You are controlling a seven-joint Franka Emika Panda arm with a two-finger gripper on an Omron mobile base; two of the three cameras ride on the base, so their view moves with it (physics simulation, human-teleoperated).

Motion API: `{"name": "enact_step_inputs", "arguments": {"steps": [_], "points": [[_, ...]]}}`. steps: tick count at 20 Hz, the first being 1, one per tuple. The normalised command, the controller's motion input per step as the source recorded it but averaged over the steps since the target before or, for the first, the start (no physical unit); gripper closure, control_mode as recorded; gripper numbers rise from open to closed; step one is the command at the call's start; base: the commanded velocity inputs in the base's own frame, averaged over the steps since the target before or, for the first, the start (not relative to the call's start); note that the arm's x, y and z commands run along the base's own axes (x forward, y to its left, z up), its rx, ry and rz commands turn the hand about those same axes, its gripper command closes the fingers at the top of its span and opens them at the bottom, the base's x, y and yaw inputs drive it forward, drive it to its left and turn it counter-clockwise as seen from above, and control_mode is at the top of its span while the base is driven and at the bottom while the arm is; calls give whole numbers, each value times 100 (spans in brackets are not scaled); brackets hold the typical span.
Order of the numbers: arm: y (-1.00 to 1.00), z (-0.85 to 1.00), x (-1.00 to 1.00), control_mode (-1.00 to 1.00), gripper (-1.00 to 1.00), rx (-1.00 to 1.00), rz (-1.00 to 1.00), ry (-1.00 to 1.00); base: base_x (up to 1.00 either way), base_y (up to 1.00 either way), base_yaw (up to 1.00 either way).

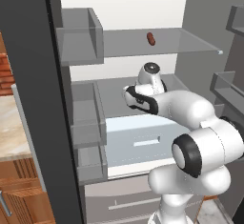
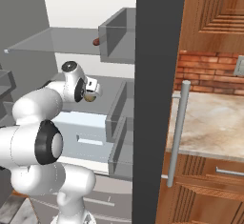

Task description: Retrieve the sausage and cheese from the fridge and place them on the cutting board on the counter.

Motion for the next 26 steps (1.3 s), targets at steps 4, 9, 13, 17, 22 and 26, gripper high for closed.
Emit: {"name": "enact_step_inputs", "arguments": {"steps": [4, 9, 13, 17, 22, 26], "points": [[1, -22, 32, -100, -100, 0, 0, 0, 0, 0, 0], [0, -14, 34, -100, -100, 0, 0, 0, 0, 0, 0], [1, -19, 11, -100, -100, 0, 0, 0, 0, 0, 0], [0, -24, 1, -100, -100, 0, 0, 2, 0, 0, 0], [1, -23, 0, -100, 100, 0, 0, 3, 0, 0, 0], [0, -1, 0, -100, 100, 0, 0, 1, 0, 0, 0]]}}
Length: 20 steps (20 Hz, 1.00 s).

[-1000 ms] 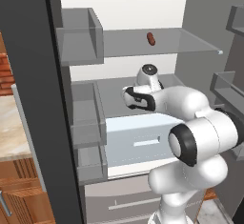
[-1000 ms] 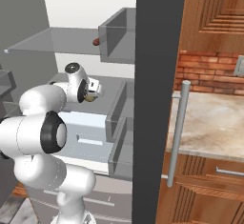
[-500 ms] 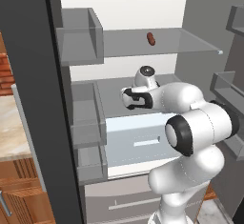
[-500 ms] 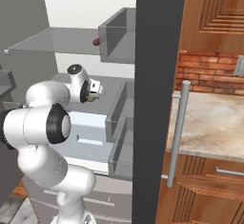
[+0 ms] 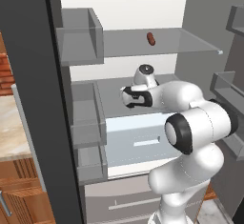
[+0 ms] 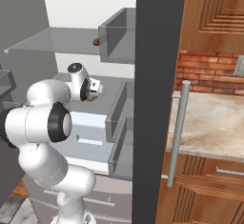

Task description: Retrieve the sausage and cheese from the fridge and place them on the cutting board on the counter.

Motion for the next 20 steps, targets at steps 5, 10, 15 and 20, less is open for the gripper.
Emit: {"name": "enact_step_inputs", "arguments": {"steps": [5, 10, 15, 20], "points": [[-10, 0, -46, -100, 100, 0, 0, -9, 0, 0, 0], [-26, 25, -98, -100, 100, 0, -2, -7, 0, 0, 0], [-38, 78, -100, -100, 100, 0, -5, -4, 0, 0, 0], [-30, 100, -100, -100, 100, 0, -2, 0, 0, 0, 0]]}}
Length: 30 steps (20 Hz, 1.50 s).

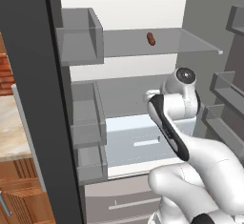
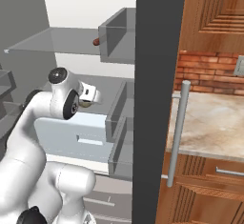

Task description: Retrieve the sausage and cheese from the fridge and place them on the cutting board on the counter.

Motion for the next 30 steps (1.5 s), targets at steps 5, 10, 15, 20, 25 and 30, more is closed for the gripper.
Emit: {"name": "enact_step_inputs", "arguments": {"steps": [5, 10, 15, 20, 25, 30], "points": [[-17, 100, -100, -100, 100, 0, -2, 0, 0, 0, 0], [-6, 100, -100, -100, 100, 0, -2, 1, 0, 0, 0], [0, 100, -71, -100, 100, 0, -3, 6, 0, 0, 0], [0, 45, -51, -100, 100, -2, -2, 2, 0, 0, 0], [-2, -5, -50, -100, 100, -1, 0, 0, 0, 0, 0], [0, -44, -33, -100, 100, 0, 0, 0, 0, 0, 0]]}}
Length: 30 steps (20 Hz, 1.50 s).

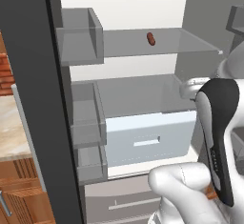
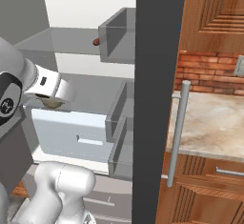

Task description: Retrieve the sausage and cheese from the fridge and place them on the cutting board on the counter.

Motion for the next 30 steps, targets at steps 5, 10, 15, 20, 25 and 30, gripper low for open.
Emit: {"name": "enact_step_inputs", "arguments": {"steps": [5, 10, 15, 20, 25, 30], "points": [[0, -86, -13, -100, 100, 0, 0, 0, 0, 0, 0], [0, 0, 0, 100, 100, 0, 0, 0, 30, 4, 0], [0, 0, 0, 100, 100, 0, 0, 0, -18, 0, 0], [0, 0, 0, 100, 100, 0, 0, 0, -67, 0, 0], [0, 0, 0, 100, 100, 0, 0, 0, -100, 0, 0], [0, 0, 0, 100, 100, 0, 0, 0, -100, 20, 0]]}}
